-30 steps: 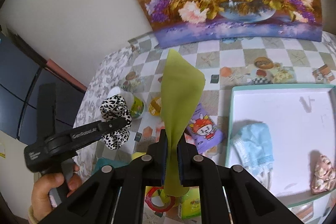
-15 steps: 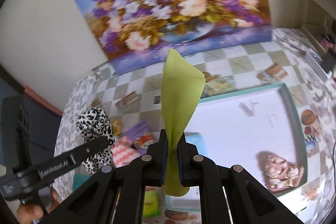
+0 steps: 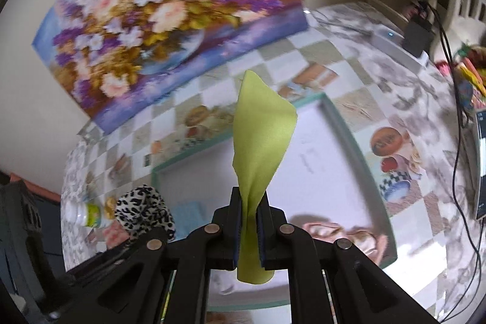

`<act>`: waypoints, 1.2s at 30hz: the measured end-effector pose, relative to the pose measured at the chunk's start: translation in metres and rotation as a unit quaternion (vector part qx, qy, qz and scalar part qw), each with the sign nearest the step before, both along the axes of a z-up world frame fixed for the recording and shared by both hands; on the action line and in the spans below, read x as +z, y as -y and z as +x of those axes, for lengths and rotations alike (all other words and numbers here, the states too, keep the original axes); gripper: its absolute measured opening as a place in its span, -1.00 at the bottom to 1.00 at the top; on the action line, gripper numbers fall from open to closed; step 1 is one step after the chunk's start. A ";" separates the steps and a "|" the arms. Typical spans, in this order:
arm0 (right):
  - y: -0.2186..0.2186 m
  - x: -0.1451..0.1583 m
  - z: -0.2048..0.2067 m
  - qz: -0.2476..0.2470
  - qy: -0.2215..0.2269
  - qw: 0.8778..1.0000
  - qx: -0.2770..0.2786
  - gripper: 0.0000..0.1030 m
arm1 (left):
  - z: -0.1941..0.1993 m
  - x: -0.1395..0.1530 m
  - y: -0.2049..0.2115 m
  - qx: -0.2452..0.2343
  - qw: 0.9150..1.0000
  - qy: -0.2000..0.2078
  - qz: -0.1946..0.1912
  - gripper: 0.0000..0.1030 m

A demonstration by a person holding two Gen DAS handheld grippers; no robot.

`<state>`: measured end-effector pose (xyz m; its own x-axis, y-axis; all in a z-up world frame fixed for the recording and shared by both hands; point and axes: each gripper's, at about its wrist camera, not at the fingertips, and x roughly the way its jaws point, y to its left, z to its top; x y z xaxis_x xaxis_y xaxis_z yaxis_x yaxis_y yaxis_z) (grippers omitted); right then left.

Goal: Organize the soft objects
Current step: 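Carry scrunchie and green cloth into the tray and open both tools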

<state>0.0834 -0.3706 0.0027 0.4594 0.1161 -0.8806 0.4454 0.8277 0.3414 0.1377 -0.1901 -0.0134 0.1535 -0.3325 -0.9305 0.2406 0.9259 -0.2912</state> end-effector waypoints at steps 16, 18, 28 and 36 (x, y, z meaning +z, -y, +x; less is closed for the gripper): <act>0.028 -0.033 0.004 -0.017 -0.065 0.998 -0.021 -0.76 | 0.010 -0.043 0.033 0.003 1.000 -0.014 0.022 -0.38; 0.027 -0.033 0.004 -0.026 -0.072 0.997 -0.018 -0.76 | 0.010 -0.040 0.034 -0.002 1.000 -0.011 0.021 -0.33; 0.021 -0.027 0.006 -0.044 -0.080 0.996 -0.013 -0.64 | 0.010 -0.022 0.028 0.002 1.000 -0.006 0.003 -0.14; 0.013 -0.029 0.010 -0.050 -0.089 0.995 -0.006 -0.36 | 0.014 -0.024 0.012 0.029 1.000 -0.010 0.006 -0.04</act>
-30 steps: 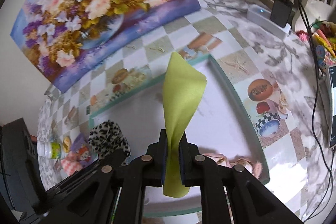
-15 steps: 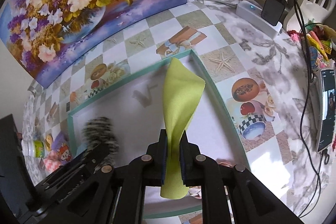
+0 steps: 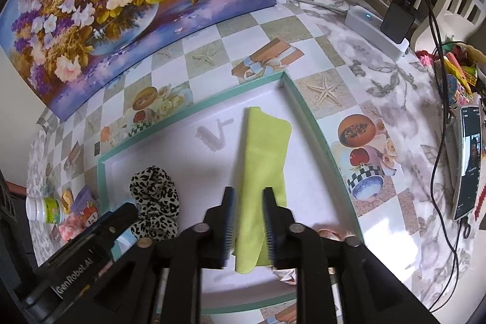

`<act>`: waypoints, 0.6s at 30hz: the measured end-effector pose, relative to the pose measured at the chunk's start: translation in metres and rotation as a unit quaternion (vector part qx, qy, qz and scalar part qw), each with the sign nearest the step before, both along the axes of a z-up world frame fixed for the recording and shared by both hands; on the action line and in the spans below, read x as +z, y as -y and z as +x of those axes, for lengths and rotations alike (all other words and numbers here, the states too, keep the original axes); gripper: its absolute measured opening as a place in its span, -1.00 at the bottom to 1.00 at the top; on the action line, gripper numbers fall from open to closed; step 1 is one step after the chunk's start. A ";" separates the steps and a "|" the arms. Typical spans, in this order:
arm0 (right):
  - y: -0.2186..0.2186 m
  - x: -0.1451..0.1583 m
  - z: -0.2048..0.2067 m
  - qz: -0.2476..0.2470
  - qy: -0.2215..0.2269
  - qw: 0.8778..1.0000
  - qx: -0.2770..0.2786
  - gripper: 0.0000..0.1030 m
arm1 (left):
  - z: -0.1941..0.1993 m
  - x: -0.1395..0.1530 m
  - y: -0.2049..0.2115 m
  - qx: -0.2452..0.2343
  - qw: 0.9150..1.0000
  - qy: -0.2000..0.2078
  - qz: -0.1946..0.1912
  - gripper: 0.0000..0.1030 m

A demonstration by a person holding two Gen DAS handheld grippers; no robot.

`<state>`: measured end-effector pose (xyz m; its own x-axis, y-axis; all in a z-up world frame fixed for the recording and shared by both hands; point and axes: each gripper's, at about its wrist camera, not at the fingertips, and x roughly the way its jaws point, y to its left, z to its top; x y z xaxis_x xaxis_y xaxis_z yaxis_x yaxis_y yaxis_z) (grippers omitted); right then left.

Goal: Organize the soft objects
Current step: 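Carry scrunchie and green cloth into the tray and open both tools, then move both tools back to the pile near the striped towel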

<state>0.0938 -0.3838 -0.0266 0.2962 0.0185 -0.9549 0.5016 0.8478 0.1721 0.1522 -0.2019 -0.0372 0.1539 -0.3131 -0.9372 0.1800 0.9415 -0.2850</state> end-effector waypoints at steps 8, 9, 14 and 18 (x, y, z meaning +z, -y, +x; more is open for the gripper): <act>-0.015 -0.003 0.006 -0.012 -0.006 1.000 0.019 0.20 | 0.007 -0.003 -0.017 0.028 0.999 0.005 0.018 0.23; -0.016 -0.003 0.007 -0.013 -0.007 1.000 0.021 0.20 | 0.008 -0.003 -0.019 0.031 0.999 0.005 0.019 0.24; -0.021 0.002 0.007 -0.017 -0.005 1.000 0.023 0.20 | 0.013 -0.001 -0.033 0.046 0.999 0.008 0.022 0.38; -0.025 0.011 0.007 -0.016 0.004 1.000 0.025 0.20 | 0.016 0.010 -0.046 0.048 0.998 0.021 0.030 0.38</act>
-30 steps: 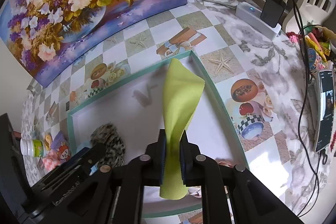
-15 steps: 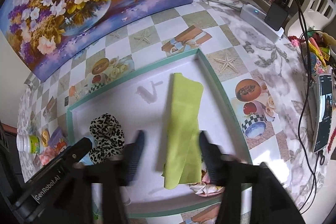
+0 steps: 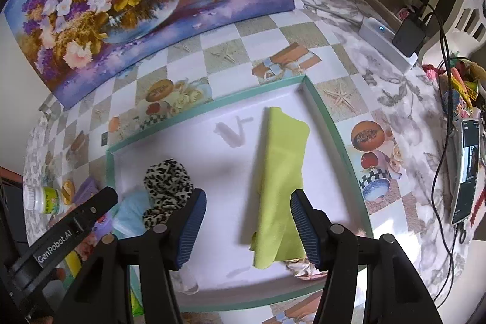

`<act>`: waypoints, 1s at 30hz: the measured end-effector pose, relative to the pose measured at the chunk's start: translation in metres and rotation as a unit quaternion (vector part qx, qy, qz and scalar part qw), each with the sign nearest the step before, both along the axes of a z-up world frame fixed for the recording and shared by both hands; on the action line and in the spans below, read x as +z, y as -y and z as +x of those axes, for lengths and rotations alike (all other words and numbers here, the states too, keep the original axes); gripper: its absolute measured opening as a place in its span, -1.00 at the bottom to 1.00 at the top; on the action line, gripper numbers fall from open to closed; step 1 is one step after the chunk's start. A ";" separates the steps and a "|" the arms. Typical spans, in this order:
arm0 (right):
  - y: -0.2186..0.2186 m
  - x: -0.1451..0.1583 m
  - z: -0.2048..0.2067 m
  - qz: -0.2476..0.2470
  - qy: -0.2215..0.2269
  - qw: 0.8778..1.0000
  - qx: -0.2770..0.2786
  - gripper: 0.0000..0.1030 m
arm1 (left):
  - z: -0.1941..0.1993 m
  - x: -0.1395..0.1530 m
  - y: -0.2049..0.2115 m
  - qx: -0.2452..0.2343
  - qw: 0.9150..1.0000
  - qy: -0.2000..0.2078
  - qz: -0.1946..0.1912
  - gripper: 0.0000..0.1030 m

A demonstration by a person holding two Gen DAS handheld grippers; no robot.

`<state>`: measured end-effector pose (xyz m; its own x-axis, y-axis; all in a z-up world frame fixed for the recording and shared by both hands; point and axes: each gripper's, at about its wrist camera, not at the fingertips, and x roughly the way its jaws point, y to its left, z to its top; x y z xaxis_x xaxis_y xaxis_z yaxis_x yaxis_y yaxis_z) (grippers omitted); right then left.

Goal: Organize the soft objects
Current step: 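Move both tools back to the pile near the striped towel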

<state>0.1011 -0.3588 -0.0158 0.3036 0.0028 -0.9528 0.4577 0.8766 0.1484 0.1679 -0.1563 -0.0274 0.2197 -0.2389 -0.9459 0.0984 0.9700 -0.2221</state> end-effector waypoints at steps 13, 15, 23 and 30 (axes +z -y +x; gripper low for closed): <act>-0.035 0.029 0.005 -0.007 0.030 0.999 0.026 0.20 | 0.006 0.044 -0.081 0.050 0.997 0.049 0.017 0.52; -0.043 0.030 0.007 0.003 0.037 0.999 0.031 0.20 | 0.005 0.050 -0.093 0.060 0.996 0.056 0.023 0.52; -0.091 0.023 0.021 0.020 0.032 0.996 0.075 0.20 | -0.001 0.069 -0.153 0.106 0.990 0.080 0.049 0.52; -0.146 0.011 0.030 0.032 0.022 0.991 0.130 0.20 | -0.003 0.058 -0.199 0.143 0.987 0.058 0.042 0.52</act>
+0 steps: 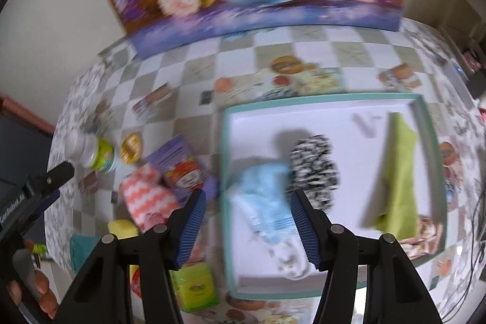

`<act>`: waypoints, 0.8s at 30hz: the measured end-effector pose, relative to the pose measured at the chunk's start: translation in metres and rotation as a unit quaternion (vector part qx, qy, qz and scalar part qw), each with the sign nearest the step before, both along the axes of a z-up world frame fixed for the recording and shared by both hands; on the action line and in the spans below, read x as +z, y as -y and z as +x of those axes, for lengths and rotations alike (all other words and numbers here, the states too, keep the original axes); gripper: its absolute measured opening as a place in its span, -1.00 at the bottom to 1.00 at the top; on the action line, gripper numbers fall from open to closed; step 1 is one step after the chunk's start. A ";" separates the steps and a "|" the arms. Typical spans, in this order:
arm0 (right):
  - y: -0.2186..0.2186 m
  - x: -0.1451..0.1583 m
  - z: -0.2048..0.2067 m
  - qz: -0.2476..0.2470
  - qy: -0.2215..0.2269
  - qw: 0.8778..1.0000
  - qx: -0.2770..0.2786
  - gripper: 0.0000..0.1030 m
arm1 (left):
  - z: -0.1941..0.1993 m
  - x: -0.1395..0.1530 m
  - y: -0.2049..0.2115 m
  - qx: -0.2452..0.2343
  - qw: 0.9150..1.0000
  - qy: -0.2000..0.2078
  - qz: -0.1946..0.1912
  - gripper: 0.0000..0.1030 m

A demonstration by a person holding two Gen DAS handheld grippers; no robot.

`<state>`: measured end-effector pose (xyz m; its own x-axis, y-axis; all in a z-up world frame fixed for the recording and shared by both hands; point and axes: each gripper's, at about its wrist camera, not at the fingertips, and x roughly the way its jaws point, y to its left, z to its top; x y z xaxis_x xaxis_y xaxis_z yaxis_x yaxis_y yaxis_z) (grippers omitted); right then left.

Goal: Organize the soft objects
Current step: 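Move both tools back to the pile near the striped towel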

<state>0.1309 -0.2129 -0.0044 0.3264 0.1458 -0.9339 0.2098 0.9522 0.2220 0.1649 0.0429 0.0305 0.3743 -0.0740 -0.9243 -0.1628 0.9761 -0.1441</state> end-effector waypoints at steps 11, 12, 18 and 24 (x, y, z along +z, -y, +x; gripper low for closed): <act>-0.071 -0.043 0.008 0.016 -0.054 0.996 0.073 0.20 | 0.000 -0.044 -0.021 0.010 0.998 -0.066 -0.016 0.55; -0.075 -0.047 0.008 0.016 -0.059 0.995 0.077 0.20 | -0.001 -0.047 -0.021 0.009 0.997 -0.071 -0.019 0.55; -0.097 -0.063 0.003 0.025 -0.081 0.991 0.100 0.20 | -0.003 -0.067 -0.011 -0.022 0.993 -0.110 -0.024 0.55; -0.110 -0.065 0.003 0.029 -0.078 0.990 0.118 0.20 | -0.003 -0.075 -0.010 -0.028 0.991 -0.127 -0.019 0.56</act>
